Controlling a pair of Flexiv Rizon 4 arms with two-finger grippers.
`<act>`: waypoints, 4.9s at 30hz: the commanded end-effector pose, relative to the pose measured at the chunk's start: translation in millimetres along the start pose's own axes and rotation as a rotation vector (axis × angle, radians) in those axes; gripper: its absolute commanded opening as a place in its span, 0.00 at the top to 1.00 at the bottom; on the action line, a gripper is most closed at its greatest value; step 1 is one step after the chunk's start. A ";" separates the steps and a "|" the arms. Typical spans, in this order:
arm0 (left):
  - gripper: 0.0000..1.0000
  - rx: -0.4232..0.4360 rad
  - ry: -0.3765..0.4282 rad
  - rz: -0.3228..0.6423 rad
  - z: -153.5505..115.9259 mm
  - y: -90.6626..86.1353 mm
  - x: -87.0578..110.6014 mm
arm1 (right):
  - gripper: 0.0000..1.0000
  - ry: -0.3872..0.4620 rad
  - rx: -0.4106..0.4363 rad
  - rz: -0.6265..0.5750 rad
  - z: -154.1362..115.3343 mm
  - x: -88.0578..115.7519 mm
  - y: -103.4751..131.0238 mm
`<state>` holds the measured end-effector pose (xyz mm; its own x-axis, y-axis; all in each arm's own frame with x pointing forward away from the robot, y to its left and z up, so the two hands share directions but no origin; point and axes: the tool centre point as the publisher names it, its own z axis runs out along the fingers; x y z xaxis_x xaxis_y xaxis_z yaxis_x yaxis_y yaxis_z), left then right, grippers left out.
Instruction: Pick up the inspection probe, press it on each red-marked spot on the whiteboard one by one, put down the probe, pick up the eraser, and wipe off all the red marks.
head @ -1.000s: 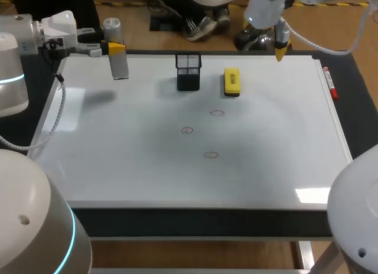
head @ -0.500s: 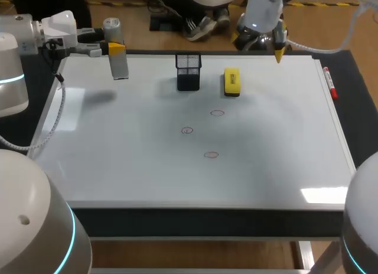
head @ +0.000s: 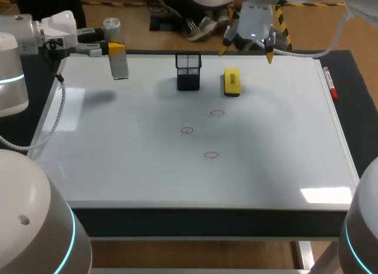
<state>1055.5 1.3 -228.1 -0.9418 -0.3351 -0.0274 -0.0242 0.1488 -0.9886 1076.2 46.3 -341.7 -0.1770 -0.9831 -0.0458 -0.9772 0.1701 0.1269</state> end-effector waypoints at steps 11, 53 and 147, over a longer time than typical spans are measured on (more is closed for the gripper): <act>1.00 0.001 0.000 0.001 -0.4 -0.8 0.1 | 0.00 0.094 0.003 0.023 2.0 -5.1 -6.9; 1.00 0.001 0.000 0.001 -0.4 -0.8 0.1 | 0.00 0.033 -0.125 -0.128 75.4 -28.3 -2.7; 1.00 0.001 0.000 0.001 -0.4 -0.8 0.1 | 1.00 -0.015 -0.077 0.442 35.9 177.1 100.7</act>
<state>1055.5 1.4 -228.0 -0.9418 -0.3351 -0.0275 -0.0242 0.1491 -0.9885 942.0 -107.7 -373.3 -0.5792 -0.8151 0.0128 -0.7949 0.5683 0.2125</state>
